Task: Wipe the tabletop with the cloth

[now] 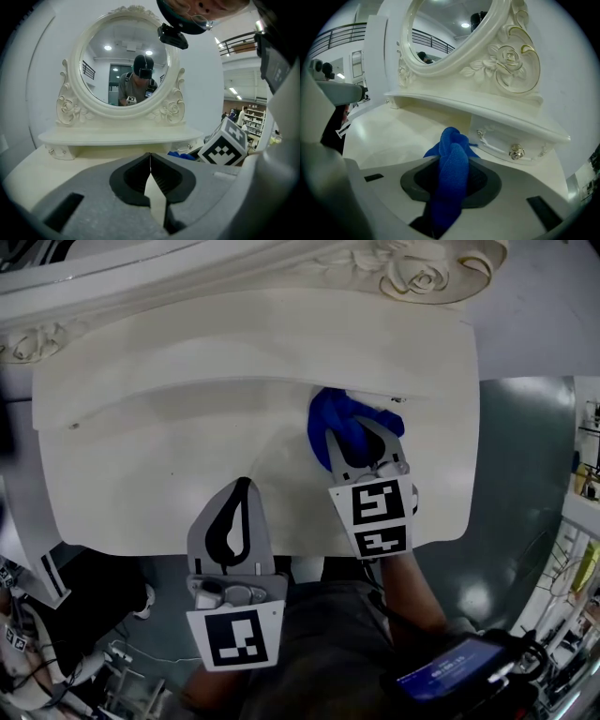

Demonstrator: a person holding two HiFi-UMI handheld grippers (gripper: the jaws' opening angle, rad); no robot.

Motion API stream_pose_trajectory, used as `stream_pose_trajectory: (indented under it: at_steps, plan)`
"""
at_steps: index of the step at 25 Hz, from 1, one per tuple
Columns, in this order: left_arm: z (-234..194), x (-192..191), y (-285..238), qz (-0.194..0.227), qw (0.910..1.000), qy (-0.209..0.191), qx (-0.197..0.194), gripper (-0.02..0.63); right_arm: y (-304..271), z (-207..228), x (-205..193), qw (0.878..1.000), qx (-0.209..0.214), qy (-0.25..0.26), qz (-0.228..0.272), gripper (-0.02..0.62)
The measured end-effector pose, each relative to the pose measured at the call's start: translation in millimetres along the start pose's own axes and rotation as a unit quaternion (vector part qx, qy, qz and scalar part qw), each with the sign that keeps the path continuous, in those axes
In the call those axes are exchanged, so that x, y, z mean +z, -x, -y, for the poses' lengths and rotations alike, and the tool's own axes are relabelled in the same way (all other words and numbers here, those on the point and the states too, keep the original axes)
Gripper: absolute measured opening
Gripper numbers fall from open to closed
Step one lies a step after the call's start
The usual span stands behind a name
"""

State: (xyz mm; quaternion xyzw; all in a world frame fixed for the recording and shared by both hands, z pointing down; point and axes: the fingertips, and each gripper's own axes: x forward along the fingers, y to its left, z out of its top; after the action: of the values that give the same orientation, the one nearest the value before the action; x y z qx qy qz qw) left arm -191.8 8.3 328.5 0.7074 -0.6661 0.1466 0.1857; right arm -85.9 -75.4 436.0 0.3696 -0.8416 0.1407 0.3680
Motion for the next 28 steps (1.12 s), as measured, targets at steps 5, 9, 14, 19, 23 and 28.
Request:
stream_pose_trajectory:
  at_steps: [5, 9, 14, 19, 23, 28]
  plan:
    - [-28, -5, 12, -0.002, 0.9998, 0.006, 0.017, 0.017, -9, -25, 13, 1.0, 0.011, 0.011, 0.004, 0.11]
    - [-49, -10, 21, 0.0, 0.9994, 0.016, 0.031, 0.015, -17, -47, 22, 1.0, 0.021, 0.021, 0.006, 0.11]
    - [-73, -15, 33, 0.002, 0.9986, 0.025, 0.046, 0.017, -26, -72, 32, 0.999, 0.032, 0.035, 0.006, 0.11]
    - [-97, -18, 45, 0.003, 0.9975, 0.035, 0.062, 0.017, -34, -98, 42, 0.998, 0.045, 0.049, 0.006, 0.11]
    - [-113, -22, 54, 0.004, 0.9967, 0.04, 0.071, 0.017, -40, -118, 50, 0.997, 0.055, 0.058, 0.008, 0.11]
    - [-129, -28, 63, 0.004, 0.9958, 0.045, 0.08, 0.017, -46, -138, 56, 0.996, 0.066, 0.067, 0.01, 0.11]
